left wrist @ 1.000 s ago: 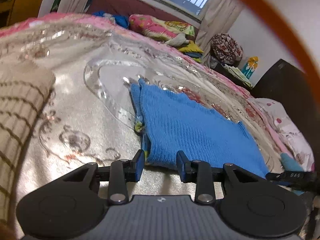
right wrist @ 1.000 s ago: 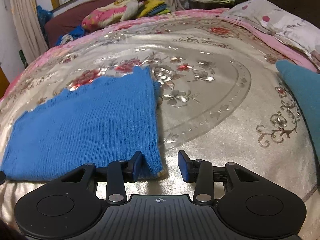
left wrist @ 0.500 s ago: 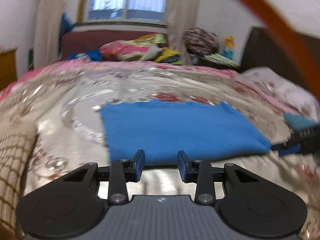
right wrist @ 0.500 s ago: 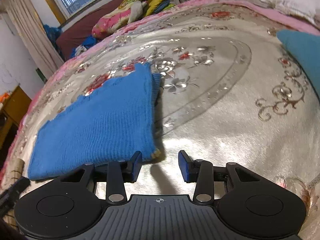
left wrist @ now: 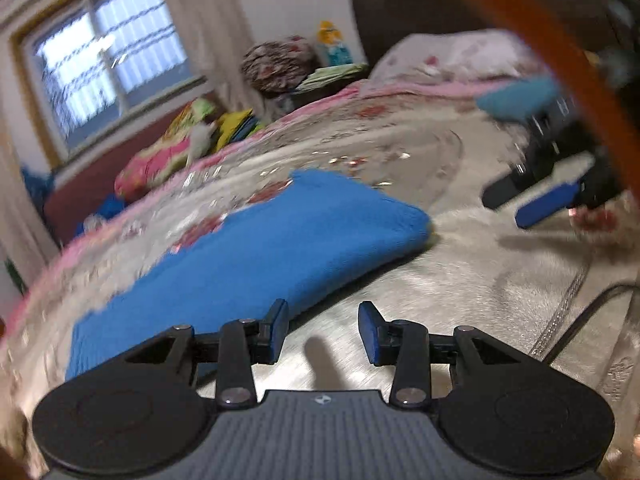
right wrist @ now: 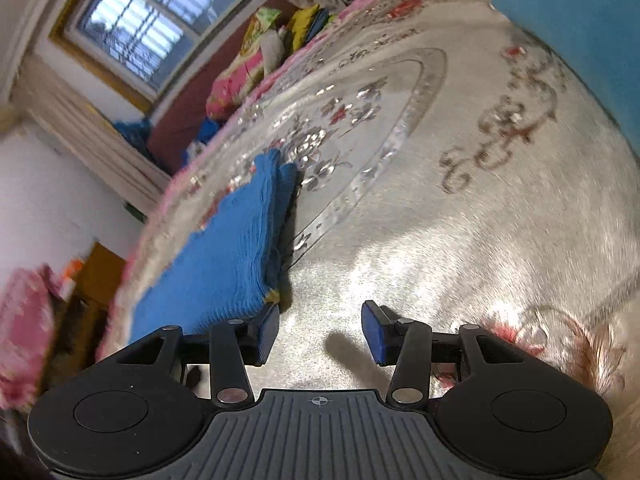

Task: Fold small clothes
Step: 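Grasp the side edge of the folded blue sweater with both grippers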

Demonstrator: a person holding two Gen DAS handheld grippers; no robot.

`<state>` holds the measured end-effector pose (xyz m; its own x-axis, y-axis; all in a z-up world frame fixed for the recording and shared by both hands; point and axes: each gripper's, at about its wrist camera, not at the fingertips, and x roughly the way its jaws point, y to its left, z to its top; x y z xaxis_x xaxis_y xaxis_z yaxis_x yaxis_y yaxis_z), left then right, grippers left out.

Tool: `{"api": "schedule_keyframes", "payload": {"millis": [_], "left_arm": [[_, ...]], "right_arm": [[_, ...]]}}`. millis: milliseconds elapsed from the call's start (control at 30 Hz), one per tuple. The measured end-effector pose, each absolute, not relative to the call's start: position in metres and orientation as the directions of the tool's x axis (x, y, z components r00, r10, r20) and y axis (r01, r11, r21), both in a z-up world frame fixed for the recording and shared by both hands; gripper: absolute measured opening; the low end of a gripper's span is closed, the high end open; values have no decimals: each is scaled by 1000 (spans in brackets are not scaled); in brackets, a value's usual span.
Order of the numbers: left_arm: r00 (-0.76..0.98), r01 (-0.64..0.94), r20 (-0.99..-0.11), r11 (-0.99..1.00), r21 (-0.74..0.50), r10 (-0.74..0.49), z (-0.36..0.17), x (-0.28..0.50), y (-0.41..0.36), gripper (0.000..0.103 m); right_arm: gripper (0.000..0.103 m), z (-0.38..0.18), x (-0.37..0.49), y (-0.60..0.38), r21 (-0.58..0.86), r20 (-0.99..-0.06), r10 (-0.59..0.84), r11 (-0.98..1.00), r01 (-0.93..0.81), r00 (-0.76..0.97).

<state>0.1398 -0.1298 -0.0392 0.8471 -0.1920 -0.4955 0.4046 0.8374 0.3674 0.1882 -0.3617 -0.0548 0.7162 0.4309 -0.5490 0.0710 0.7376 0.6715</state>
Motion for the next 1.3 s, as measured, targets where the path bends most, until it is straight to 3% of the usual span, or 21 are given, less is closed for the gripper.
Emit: {"api": "schedule_keyframes", "payload": {"millis": [267, 600, 733, 800, 900, 1167, 1300], "left_arm": [[911, 366, -392, 697, 617, -131, -61, 141, -189, 49], [925, 341, -362, 670, 659, -114, -61, 167, -213, 50], [920, 344, -376, 694, 632, -113, -58, 176, -211, 47], [905, 371, -402, 713, 595, -135, -54, 178, -208, 34], [898, 391, -409, 723, 570, -164, -50, 174, -204, 25], [875, 416, -433, 796, 439, -218, -35, 175, -188, 19], [865, 424, -435, 830, 364, -251, -27, 176, -176, 18]], "right_arm": [[48, -59, 191, -383, 731, -512, 499, 681, 49, 699], [50, -60, 185, -400, 768, -482, 517, 637, 58, 707], [50, -60, 186, -402, 773, -479, 516, 632, 62, 710], [51, -57, 190, -402, 769, -478, 508, 637, 61, 717], [54, -51, 203, -402, 775, -459, 503, 630, 53, 732], [56, -53, 286, -364, 808, -445, 572, 588, 33, 689], [58, -59, 317, -348, 796, -485, 553, 600, 80, 678]]}}
